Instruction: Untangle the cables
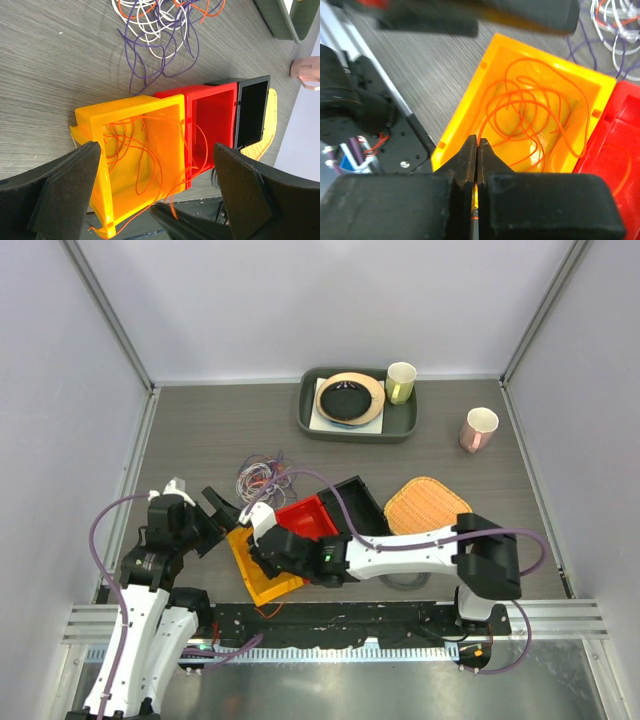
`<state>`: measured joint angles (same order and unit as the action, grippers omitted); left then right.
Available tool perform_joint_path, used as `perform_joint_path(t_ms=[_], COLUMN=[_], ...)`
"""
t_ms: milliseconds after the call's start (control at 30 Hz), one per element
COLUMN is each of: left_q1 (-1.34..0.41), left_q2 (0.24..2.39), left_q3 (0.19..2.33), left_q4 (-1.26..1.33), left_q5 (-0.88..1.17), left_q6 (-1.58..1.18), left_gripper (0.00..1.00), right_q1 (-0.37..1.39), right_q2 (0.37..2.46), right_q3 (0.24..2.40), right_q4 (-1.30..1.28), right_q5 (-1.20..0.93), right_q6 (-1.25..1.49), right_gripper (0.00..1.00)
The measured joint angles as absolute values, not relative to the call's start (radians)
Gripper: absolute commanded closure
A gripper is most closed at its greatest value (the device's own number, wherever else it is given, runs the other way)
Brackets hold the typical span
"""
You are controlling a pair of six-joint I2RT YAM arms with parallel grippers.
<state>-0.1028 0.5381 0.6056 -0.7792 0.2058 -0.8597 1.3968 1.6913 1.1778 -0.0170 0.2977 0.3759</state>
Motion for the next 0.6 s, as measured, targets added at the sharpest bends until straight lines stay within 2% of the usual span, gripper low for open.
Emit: perform_joint_path(t_ms=[33,100,133,167,267,367,600], left_q1=[-0.103,-0.103,-0.103,-0.103,-0.103,-0.103,-0.103], left_q2=[0.538,0.538,0.538,0.538,0.538,0.538,0.548], left_q3=[0.606,0.605,0.606,0.606,0.606,0.606,0.605], left_q4=[-0.78,-0.781,-0.782,-0.783,-0.783,-0.783,-0.783], left_q5=[0.203,0.201,0.201,0.2,0.199,0.196,0.194], left_q6=[-0.86,-0.86,-0.86,-0.86,-0.86,-0.86,-0.86], left_gripper=[0.0,0.0,0.0,0.0,0.0,0.0,0.0], right_q1=[1.397,1.397,1.396,1.396,1.394,1.393,1.392], right_q2=[1.711,1.75,1.763,1.771,1.774,1.774,1.699], right_q3=[1.178,1.178,1.178,1.178,1.178,1.184,1.186], right_q4=[-0.024,-0.048,-0.058,-0.066,-0.079,-0.088,-0.107], right_q5=[0.303,0.313,0.314,0.316,0.317,0.307,0.249], right_q6=[0.384,0.402,0.409,0.417,0.429,0.423,0.398], right_gripper=[0.99,0.89,0.83,0.67,0.54,0.48,0.42])
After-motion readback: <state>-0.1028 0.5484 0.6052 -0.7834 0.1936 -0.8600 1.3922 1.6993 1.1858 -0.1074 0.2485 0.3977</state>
